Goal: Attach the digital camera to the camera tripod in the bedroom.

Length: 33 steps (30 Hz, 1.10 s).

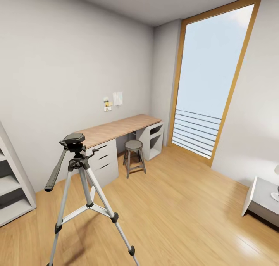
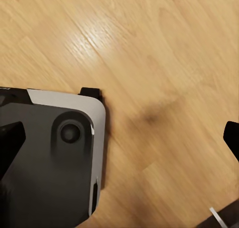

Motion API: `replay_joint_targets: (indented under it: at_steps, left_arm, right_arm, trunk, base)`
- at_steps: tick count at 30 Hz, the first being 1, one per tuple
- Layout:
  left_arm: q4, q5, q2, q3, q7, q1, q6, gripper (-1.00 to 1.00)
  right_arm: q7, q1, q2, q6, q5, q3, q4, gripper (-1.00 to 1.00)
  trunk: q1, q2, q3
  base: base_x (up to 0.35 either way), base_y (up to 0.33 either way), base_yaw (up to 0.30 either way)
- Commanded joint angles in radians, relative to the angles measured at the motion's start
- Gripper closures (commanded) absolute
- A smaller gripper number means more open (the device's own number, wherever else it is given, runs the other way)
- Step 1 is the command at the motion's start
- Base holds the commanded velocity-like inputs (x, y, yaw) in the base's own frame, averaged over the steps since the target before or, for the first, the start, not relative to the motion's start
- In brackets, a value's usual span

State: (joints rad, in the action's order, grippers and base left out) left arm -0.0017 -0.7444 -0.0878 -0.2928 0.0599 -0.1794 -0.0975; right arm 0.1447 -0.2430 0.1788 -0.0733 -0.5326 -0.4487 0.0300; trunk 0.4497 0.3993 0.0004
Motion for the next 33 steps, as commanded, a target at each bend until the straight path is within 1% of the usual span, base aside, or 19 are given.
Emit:
replay_joint_targets:
  at_steps: [1,2,5,9,33]
  left_arm:
    - [0.0,-0.009,0.0,-0.008,0.005,0.0,0.006,1.0]
    - [0.0,-0.009,0.0,-0.008,0.005,0.0,0.027,1.0]
    - [0.0,-0.01,0.0,-0.008,0.004,0.0,0.043,1.0]
    - [0.0,-0.01,-0.001,-0.008,0.003,0.0,0.053,1.0]
    - [-0.001,-0.012,0.0,-0.007,0.004,0.0,0.056,1.0]
  right_arm:
    - [-0.001,-0.001,0.0,-0.005,-0.007,-0.009,0.003,-1.0]
    - [-0.006,-0.001,-0.001,-0.003,-0.005,-0.009,0.003,-1.0]
    - [-0.01,-0.001,-0.002,0.0,-0.003,-0.01,0.003,-1.0]
    - [-0.012,-0.001,-0.002,0.0,-0.003,-0.01,0.004,-1.0]
    - [-0.013,-0.001,-0.001,-0.002,-0.003,-0.01,0.004,-1.0]
  trunk:
    - [0.0,0.001,0.0]
    - [0.0,0.001,0.0]
    - [0.0,0.001,0.0]
    - [0.0,0.001,0.0]
    - [0.0,0.001,0.0]
  base:
    - [0.0,0.0,0.0]
    - [0.0,0.0,0.0]
    - [0.0,0.0,0.0]
    - [0.0,0.0,0.155]
    - [0.0,0.0,0.26]
